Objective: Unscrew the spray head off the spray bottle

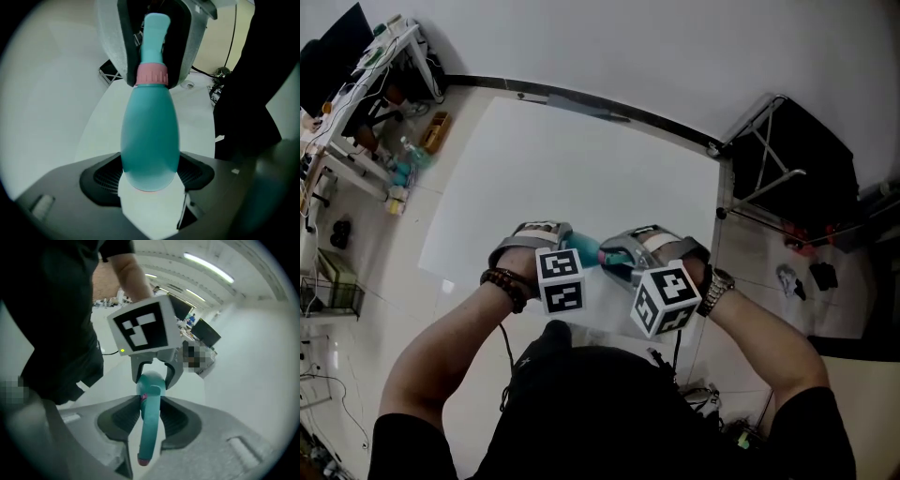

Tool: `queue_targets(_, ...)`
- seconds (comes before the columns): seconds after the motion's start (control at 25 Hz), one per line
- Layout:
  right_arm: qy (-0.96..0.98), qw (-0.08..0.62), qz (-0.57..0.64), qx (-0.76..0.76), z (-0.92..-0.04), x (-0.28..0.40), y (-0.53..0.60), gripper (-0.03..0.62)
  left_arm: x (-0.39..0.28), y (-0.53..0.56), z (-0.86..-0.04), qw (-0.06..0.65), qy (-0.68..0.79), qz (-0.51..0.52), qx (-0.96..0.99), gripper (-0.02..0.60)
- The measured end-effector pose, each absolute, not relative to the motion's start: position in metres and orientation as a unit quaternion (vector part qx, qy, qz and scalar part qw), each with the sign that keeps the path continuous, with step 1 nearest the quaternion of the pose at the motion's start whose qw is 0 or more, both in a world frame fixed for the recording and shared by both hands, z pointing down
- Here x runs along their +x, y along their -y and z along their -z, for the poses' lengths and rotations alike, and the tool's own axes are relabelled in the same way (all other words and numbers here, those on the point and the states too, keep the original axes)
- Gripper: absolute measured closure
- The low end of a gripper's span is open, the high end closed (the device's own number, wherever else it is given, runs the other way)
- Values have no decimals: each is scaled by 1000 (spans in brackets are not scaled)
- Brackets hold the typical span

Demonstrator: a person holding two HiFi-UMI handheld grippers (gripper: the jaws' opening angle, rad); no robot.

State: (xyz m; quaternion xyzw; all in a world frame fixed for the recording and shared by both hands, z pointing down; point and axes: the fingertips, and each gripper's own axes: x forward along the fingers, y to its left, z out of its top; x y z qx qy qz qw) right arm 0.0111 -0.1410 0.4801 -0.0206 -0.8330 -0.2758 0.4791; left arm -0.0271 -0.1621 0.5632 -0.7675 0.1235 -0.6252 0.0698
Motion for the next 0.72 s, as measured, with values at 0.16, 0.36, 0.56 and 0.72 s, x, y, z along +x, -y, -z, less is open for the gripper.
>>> queue_targets(0.16,756,487,434,-54,-478,14,132,473,-26,153,-562,61,-101,626,-771,199)
queue_targets(0.36,704,451,545,-67,-471,6,120,473,-24,146,-562,53,-89,622,-776,199)
queue_targets(0.56,664,447,596,-68,-474,10,119,472,-25,145,-560,44,-97,614,-782,199)
queue_targets(0.72,674,453,582,-45,-468,10,125,444,-23,146,-559,38,-112,606,-786,199)
